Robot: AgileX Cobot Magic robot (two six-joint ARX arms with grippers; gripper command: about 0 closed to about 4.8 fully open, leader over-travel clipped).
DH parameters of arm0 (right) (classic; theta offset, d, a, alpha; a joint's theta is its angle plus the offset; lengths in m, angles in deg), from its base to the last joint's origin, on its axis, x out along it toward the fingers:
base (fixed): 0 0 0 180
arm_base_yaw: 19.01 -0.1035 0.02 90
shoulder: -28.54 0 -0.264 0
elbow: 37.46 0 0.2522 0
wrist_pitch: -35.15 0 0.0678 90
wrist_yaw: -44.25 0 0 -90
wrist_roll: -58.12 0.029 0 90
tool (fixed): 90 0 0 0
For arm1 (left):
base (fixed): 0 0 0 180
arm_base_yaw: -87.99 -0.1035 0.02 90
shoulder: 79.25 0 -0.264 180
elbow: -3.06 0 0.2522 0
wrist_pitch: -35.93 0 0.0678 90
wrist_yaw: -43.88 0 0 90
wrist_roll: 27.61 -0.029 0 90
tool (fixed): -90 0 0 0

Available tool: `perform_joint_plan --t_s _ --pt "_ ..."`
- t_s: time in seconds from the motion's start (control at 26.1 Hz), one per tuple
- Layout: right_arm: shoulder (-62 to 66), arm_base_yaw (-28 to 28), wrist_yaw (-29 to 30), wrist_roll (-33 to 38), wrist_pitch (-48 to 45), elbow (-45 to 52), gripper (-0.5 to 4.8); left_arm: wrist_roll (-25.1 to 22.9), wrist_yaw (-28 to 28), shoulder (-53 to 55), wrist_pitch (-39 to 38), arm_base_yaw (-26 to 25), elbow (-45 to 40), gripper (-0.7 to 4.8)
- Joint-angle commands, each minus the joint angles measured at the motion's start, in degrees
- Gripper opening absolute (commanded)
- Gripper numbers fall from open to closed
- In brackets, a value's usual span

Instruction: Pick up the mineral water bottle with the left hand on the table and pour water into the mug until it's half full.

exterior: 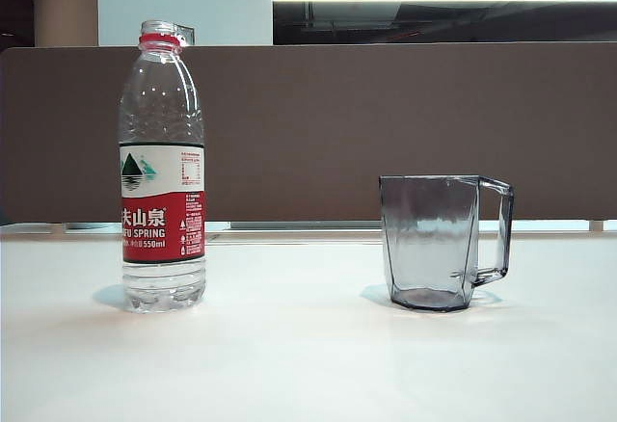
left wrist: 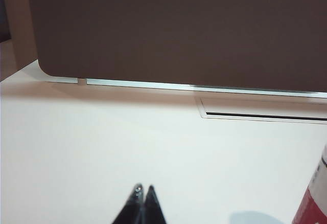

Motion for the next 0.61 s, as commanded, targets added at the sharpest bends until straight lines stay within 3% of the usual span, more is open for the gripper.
perform_joint_plan --t_s 0.04,0.42,0.61 --pt "-0.1 0.0 0.2 0.2 -1.2 -0.1 -0.01 -0.2 0.1 0.0 0.5 -0.1 0.3 -0.04" --pt "-0.1 -2.3 1.0 0.2 -2.5 -0.1 -0.02 -0.2 0.2 0.0 0.5 -0.1 0.3 -0.05" --pt "-0.1 -7.8 -5.9 0.2 -2.9 -0.2 -0.02 -0.2 0.2 0.0 0.5 -0.1 0.3 -0.05"
